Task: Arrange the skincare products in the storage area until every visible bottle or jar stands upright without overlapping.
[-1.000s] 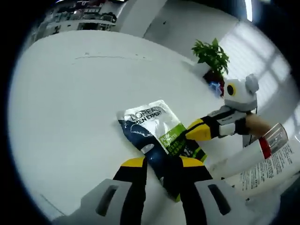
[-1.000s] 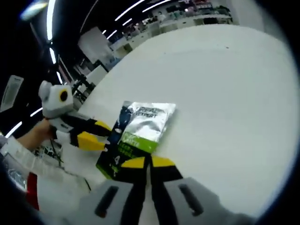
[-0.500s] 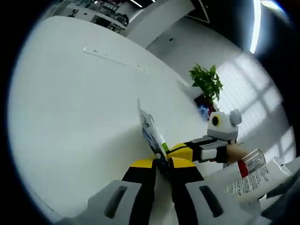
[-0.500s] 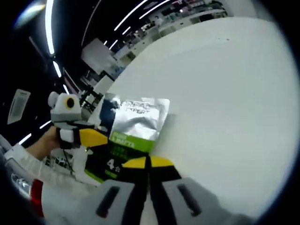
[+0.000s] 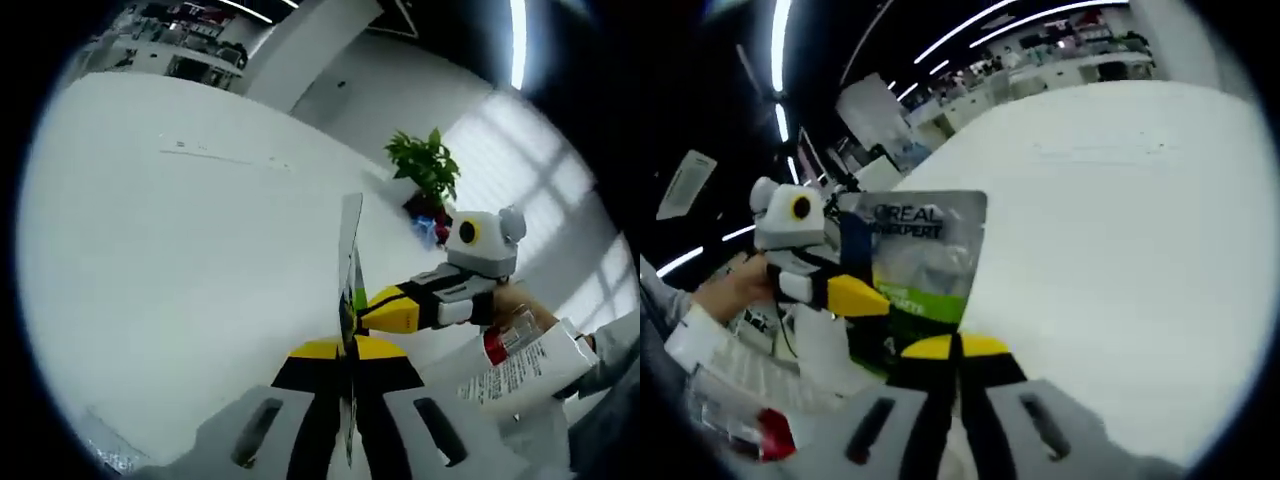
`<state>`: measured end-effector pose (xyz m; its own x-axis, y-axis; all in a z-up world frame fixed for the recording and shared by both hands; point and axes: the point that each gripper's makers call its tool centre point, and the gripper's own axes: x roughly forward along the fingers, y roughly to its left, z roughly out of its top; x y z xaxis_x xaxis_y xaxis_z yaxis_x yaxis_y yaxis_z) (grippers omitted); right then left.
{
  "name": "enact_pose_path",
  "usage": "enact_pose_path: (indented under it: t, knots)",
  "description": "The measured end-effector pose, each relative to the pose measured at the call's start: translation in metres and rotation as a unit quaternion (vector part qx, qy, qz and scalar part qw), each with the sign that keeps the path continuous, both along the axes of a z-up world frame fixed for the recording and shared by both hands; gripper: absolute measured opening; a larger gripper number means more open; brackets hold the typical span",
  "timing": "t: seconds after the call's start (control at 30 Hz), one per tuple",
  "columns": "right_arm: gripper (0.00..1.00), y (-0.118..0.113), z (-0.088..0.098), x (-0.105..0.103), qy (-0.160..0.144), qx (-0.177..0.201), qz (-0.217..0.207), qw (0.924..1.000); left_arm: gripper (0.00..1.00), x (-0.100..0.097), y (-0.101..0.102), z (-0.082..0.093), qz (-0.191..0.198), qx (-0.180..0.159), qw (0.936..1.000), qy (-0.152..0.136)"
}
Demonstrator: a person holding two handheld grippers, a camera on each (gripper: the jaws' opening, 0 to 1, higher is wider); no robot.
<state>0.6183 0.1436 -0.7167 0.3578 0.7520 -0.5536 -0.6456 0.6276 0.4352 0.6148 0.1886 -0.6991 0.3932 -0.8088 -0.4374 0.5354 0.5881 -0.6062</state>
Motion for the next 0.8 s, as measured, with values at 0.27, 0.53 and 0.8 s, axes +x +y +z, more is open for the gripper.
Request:
enact_pose_path:
  t: [0.27, 0.53, 0.8]
  knots:
    - [0.07, 0.0, 0.027, 0.008, -0.057, -0.016, 0.008, 0.9982, 0.0, -0.004, 0.012, 0.016, -0.02, 0.063, 0.9954, -0.069]
    - [0.09, -0.001, 0.058, 0.002, -0.1, -0.034, 0.017, 0.9943, 0.0, -0.005, 0.029, 0.043, -0.02, 0.094, 0.9882, -0.119]
    - [0.09, -0.01, 0.096, -0.007, -0.139, -0.034, 0.013, 0.9897, 0.0, -0.011, 0.047, 0.067, -0.007, 0.105, 0.9838, -0.145]
